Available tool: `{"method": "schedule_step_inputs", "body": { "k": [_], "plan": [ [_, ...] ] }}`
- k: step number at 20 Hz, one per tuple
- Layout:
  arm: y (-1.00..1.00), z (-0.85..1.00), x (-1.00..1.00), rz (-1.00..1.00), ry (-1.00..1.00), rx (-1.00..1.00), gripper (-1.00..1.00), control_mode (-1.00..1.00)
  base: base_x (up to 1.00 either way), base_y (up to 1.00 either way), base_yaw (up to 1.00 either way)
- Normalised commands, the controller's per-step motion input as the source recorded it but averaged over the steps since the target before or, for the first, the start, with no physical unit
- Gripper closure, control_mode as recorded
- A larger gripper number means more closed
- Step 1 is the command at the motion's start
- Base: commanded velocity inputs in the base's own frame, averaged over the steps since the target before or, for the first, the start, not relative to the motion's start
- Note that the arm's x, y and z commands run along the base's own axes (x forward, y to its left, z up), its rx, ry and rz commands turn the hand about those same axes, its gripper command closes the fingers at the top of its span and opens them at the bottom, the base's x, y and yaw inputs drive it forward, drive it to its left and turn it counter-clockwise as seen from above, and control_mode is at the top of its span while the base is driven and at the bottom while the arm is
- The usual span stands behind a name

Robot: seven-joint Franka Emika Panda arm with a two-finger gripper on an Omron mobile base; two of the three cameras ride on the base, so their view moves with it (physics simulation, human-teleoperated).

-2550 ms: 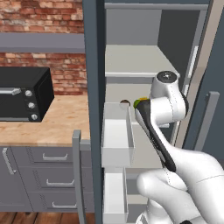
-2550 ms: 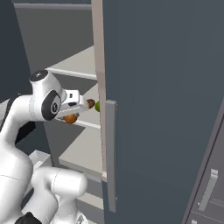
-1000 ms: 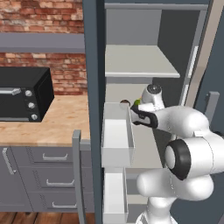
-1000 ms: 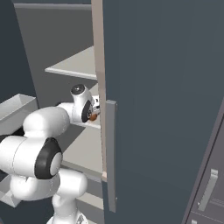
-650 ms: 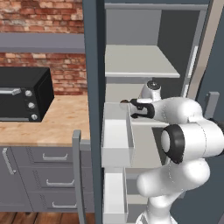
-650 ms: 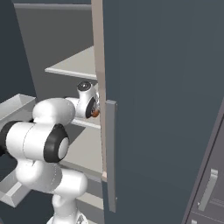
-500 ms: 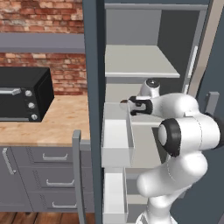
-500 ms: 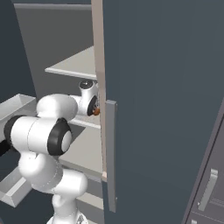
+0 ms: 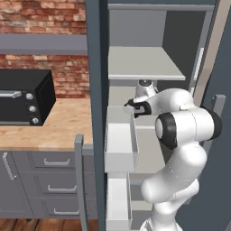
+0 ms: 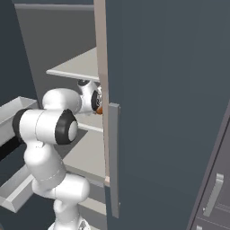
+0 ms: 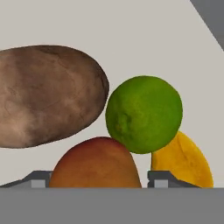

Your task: Take the mango and lime from the highest rack and move them to the second highest rack where the mango and potato are located, to maximize freezer space. Close the freezer door after rearranging.

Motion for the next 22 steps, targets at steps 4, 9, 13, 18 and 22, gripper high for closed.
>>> {"method": "schedule_step_inputs", "body": {
  "k": [4, 9, 13, 18, 22],
  "plan": [
    [0.00, -0.30, -0.14, 0.13, -0.13, 0.00, -1.00, -1.00, 0.00, 0.00, 0.00],
    [0.00, -0.05, -0.49, 0.04, -0.13, 0.00, -1.00, -1.00, 0.00, 0.00, 0.00],
    [0.01, 0.00, -0.62, 0.01, -0.02, 0.01, -1.00, -1.00, 0.00, 0.00, 0.00],
    [0.11, 0.28, -0.64, -0.01, -0.02, 0.05, -1.00, -1.00, 0.00, 0.00, 0.00],
    [0.14, 0.49, -0.65, -0.01, 0.00, 0.08, -1.00, -1.00, 0.00, 0.00, 0.00]
  ]
}}
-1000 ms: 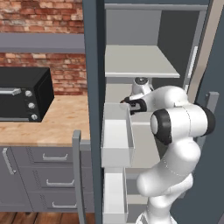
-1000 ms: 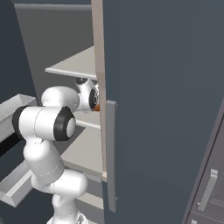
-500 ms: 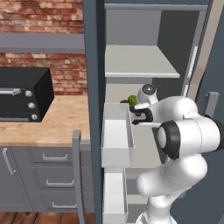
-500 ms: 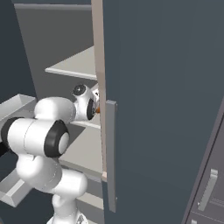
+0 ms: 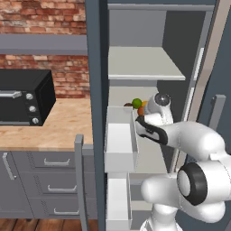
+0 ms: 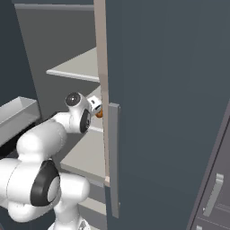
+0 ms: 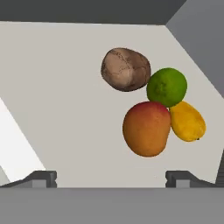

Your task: Take the mango and lime from the highest rack and move them to the second highest rack where the mango and potato are located, to maximize freezer space. Close the freezer door after rearranging.

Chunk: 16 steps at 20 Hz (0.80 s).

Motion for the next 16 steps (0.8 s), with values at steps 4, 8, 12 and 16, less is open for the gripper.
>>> {"method": "schedule_step_inputs", "body": {
  "k": [4, 8, 12, 16],
  "plan": [
    [0.11, 0.48, -0.70, -0.02, -0.01, 0.09, -1.00, -1.00, 0.00, 0.00, 0.00],
    [0.09, 0.38, -0.89, -0.06, 0.00, 0.11, -1.00, -1.00, 0.00, 0.00, 0.00],
    [0.01, 0.46, -0.97, -0.12, 0.00, 0.17, -1.00, -1.00, 0.00, 0.00, 0.00],
    [0.00, 0.56, -0.98, -0.21, 0.00, 0.15, -1.00, -1.00, 0.00, 0.00, 0.00]
  ]
}}
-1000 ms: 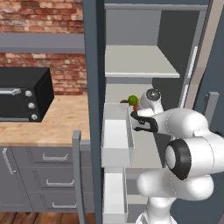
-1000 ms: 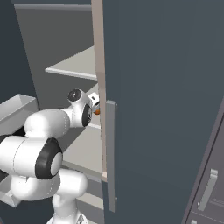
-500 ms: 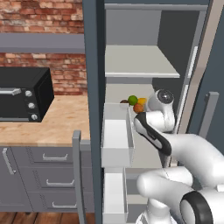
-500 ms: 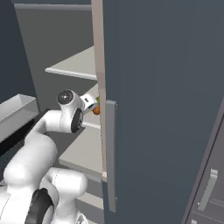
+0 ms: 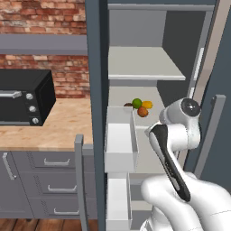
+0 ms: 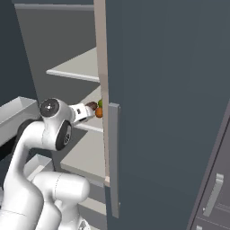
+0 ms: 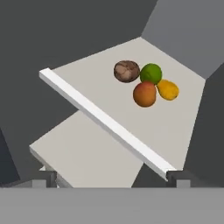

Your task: Take the mango and lime from the highest rack and move them to the second highest rack where the mango and potato are located, to maximize freezer space. Close the freezer door after rearranging.

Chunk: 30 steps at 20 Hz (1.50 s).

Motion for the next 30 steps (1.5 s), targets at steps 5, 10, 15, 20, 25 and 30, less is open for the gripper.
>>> {"method": "schedule_step_inputs", "body": {
  "k": [5, 10, 15, 20, 25, 30],
  "plan": [
    [0.00, 0.50, -0.92, -0.22, 0.00, 0.07, -1.00, -1.00, 0.00, 0.00, 0.00],
    [0.00, 0.47, -0.79, -0.13, 0.15, 0.00, -1.00, -1.00, 0.00, 0.00, 0.00],
    [-0.02, 0.09, -0.75, -0.03, 0.10, 0.00, -1.00, -1.00, 0.00, 0.00, 0.00],
    [-0.23, -0.10, -0.81, -0.02, -0.06, 0.06, -1.00, -1.00, 0.00, 0.00, 0.00],
    [-0.08, -0.11, -0.57, 0.00, -0.15, 0.06, -1.00, 1.00, -0.40, 0.00, 0.00],
    [0.00, 0.00, 0.00, 0.00, 0.00, 0.00, -1.00, 1.00, -0.91, 0.28, 0.00]
  ]
}}
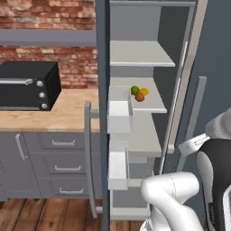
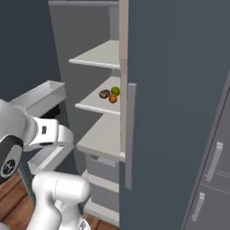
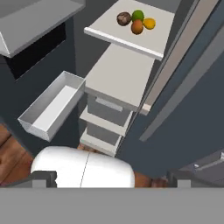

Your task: Take the mango and lime from the highest rack and move them to the second highest rack where the mango and potato are located, to maximize freezer space. Close the freezer door after rearranging.

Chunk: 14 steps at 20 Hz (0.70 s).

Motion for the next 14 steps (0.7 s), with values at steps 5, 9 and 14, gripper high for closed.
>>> {"method": "schedule_step_inputs", "body": {
  "k": [5, 9, 14],
  "plan": [
    [0.00, 0.00, 0.00, 0.00, 0.00, 0.00, -1.00, 1.00, -0.71, 0.55, 0.00],
    [0.00, 0.00, 0.00, 0.00, 0.00, 0.00, -1.00, 1.00, -0.36, 0.96, 0.00],
    [0.00, 0.00, 0.00, 0.00, 0.00, 0.00, -1.00, 1.00, -0.04, 1.00, -0.03]
  ]
}}
